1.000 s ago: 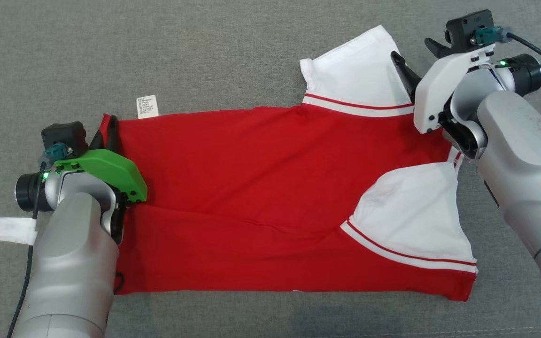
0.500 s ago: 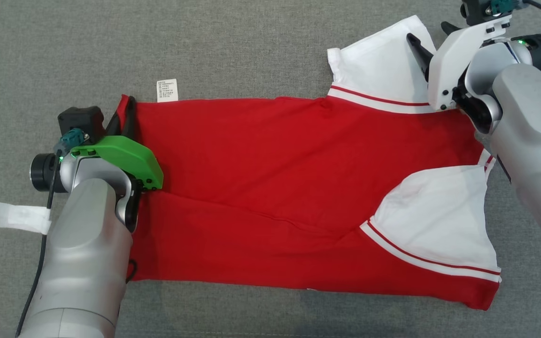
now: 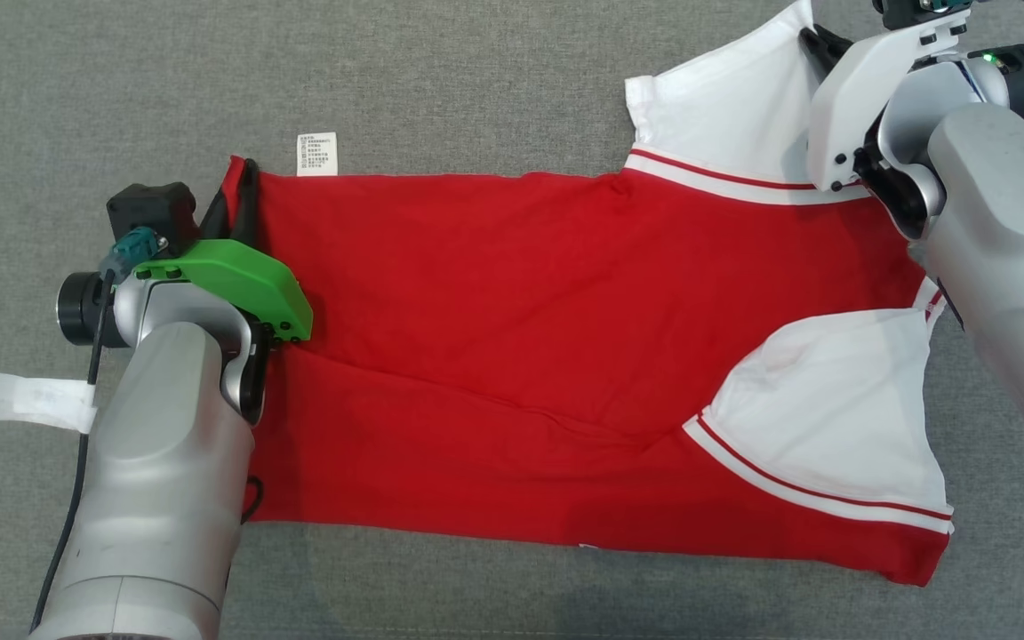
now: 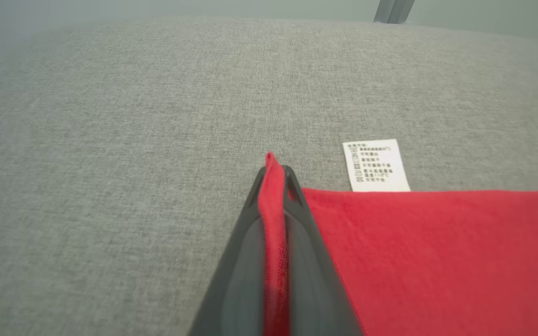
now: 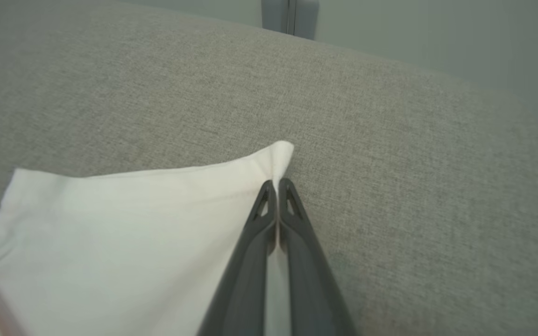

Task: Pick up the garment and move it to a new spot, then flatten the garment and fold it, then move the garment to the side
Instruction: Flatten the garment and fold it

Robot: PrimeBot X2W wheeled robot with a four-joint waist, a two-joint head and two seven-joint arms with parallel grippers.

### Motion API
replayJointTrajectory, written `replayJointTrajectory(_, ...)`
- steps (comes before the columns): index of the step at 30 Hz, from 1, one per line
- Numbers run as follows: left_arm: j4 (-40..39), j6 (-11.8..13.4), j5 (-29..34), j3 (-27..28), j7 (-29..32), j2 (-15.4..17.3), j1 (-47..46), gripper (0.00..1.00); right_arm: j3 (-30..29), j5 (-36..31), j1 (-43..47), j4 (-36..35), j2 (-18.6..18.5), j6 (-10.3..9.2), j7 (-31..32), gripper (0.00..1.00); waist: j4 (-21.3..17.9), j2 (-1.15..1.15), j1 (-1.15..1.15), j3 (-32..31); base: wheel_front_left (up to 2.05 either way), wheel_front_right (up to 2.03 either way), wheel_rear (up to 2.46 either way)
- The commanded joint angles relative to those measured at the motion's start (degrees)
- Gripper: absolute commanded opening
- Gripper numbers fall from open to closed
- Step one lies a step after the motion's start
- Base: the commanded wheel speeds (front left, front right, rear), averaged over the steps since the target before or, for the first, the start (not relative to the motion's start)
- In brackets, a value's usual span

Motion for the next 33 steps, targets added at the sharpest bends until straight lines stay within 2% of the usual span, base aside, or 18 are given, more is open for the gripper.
replayJointTrajectory(1,-0.38,0.16,-0.46,0.21,0.04,-0.07,-0.02,0.0,0.24,0.25,-0.57,-0.33,-0.16,-0.1,-0.84,0.0,-0.29,0.0,0.0,-0.19,0.0,0.0,0.0)
replayJointTrajectory(7,-1.11,0.45,-0.52,1.3,0.03,0.85,2.29,0.0,2.79,2.6,2.54,-3.52,-1.06,-0.1,-5.28,0.0,-1.53,0.0,0.0,-2.7,0.0,0.0,0.0)
replayJointTrajectory(18,-4.34,0.04,-1.79,4.65,0.02,3.46,9.43,0.0,8.3,7.3,12.87,-13.82,-6.83,-0.1,-13.41,0.0,-4.48,0.0,0.0,-10.5,0.0,0.0,0.0)
replayJointTrajectory(33,-8.96,-0.42,-2.17,5.28,0.02,3.97,19.64,0.0,7.98,9.16,27.72,-22.85,-8.22,-0.1,-17.8,0.0,-7.14,0.0,0.0,-18.92,0.0,0.0,0.0)
